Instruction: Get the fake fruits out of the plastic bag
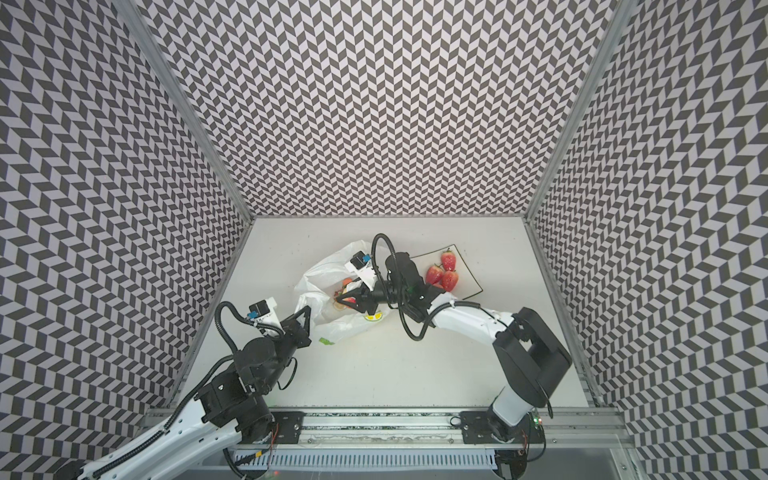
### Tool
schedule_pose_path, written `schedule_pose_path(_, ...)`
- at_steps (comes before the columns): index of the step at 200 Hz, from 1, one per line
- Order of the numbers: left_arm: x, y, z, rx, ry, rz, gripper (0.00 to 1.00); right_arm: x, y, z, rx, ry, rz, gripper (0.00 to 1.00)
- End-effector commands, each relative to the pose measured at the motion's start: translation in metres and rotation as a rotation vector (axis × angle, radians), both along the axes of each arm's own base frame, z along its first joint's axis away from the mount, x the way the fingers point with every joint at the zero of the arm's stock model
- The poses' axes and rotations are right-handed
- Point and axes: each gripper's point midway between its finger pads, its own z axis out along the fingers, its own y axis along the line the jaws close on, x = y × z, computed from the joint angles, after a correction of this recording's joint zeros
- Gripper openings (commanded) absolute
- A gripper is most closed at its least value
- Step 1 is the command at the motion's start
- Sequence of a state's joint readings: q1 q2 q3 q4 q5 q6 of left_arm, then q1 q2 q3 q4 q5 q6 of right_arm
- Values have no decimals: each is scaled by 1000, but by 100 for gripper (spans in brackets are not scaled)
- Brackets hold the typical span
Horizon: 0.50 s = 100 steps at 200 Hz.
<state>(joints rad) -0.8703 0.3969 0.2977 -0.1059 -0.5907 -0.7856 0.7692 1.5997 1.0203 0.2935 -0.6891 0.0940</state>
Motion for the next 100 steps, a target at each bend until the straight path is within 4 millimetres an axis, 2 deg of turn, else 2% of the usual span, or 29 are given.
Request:
schedule_pose_path(1, 1, 2, 13, -44, -8, 23, 0, -5, -3, 12, 62, -29, -4, 35)
schedule_pose_path(32, 0, 2, 1, -30, 24, 19, 0, 28, -12, -45, -34, 47, -230, 35)
schedule_pose_path(52, -1, 2, -3, -31, 31, 16, 0, 39, -10, -68, -49, 72, -289, 35)
schedule_pose_path(100, -2, -3, -16, 47, 40, -25, 0, 37, 6, -131, -186, 105, -280, 41)
